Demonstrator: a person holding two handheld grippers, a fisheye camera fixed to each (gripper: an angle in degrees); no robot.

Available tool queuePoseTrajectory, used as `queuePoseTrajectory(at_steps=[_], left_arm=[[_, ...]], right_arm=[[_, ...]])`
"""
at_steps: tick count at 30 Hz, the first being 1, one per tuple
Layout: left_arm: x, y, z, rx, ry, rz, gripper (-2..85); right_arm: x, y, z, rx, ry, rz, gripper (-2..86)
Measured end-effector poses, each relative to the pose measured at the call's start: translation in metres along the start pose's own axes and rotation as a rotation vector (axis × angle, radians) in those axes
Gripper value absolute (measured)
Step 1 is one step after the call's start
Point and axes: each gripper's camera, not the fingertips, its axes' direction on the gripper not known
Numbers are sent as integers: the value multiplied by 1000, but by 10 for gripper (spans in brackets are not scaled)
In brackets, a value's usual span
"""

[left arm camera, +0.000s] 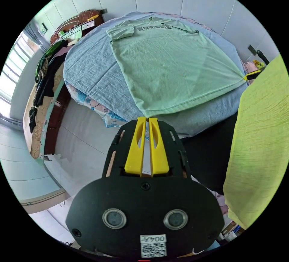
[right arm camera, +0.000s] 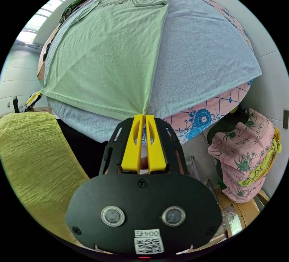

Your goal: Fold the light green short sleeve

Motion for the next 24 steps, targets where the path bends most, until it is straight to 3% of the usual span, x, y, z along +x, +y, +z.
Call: queuePoseTrajectory(at_steps=[12, 18, 24], left_arm=[[10, -10, 8, -123, -84, 17, 8], [31, -27, 39, -267, -254, 103, 8], [-16, -15, 22, -275, -74, -74, 15]], right_arm=[[-21, -20, 10, -16, 5, -22, 9], [-31, -28, 17, -15, -14, 23, 30], [-46, -31, 24, -3, 14, 42, 51]])
